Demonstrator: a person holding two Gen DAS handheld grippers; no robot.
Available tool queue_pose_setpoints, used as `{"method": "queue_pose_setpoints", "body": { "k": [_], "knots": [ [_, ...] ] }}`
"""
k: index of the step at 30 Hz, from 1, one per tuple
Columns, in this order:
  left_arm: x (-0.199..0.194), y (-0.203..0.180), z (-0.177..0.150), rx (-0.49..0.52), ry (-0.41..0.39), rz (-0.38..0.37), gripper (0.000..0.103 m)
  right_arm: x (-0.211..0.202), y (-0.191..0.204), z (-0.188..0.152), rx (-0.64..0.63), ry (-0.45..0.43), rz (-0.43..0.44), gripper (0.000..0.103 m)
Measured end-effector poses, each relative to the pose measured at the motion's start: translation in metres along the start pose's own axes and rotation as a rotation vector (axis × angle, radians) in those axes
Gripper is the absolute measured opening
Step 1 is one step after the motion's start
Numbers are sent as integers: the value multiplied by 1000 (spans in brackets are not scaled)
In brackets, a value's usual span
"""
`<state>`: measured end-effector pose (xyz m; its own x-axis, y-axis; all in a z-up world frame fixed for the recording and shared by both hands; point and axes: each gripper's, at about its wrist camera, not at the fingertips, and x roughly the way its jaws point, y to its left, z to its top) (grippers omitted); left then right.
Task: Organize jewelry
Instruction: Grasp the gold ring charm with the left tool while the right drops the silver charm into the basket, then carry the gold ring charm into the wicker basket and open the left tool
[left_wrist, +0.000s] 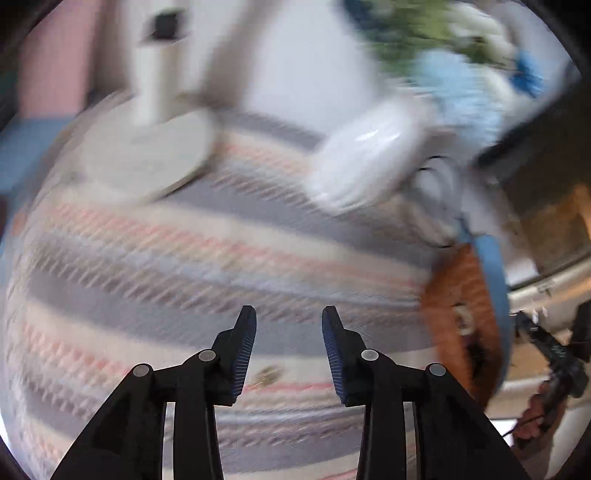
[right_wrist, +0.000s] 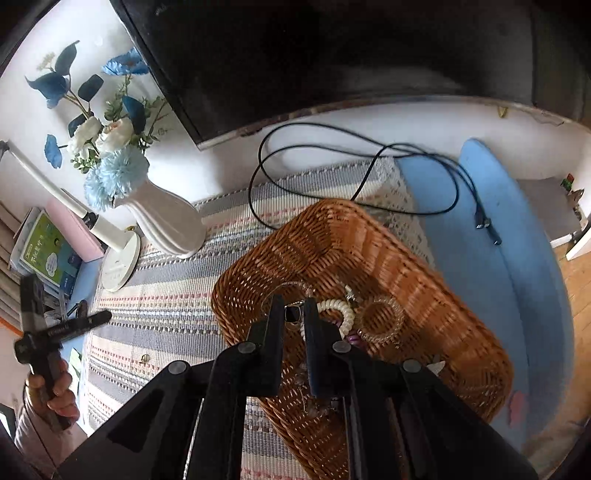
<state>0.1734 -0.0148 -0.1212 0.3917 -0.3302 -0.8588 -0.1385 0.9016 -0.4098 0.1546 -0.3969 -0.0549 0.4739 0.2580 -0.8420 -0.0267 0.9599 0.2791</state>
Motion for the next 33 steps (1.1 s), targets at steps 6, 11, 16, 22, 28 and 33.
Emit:
{"method": "queue_pose_setpoints", "body": {
  "k": [6, 11, 16, 22, 28, 33],
  "knots": [
    [34, 2, -45, 95, 133, 90, 38, 20, 7, -8, -5, 66, 25, 11],
    [51, -26, -60, 253, 120, 191, 38, 23, 18, -8, -34, 78, 31, 11],
    [58, -37, -60, 313, 78, 243, 13, 24, 23, -10, -44, 80, 33, 11],
    [58, -46, -58, 335, 65, 205, 12, 19, 18, -12, -29, 67, 26, 11],
    [31, -92, -30, 370, -15, 46, 12, 11, -3, 2, -13, 27, -18, 11],
    [42, -172, -6, 464, -41, -157, 12, 27, -25, 28, 56, 19, 12, 11]
  ]
}}
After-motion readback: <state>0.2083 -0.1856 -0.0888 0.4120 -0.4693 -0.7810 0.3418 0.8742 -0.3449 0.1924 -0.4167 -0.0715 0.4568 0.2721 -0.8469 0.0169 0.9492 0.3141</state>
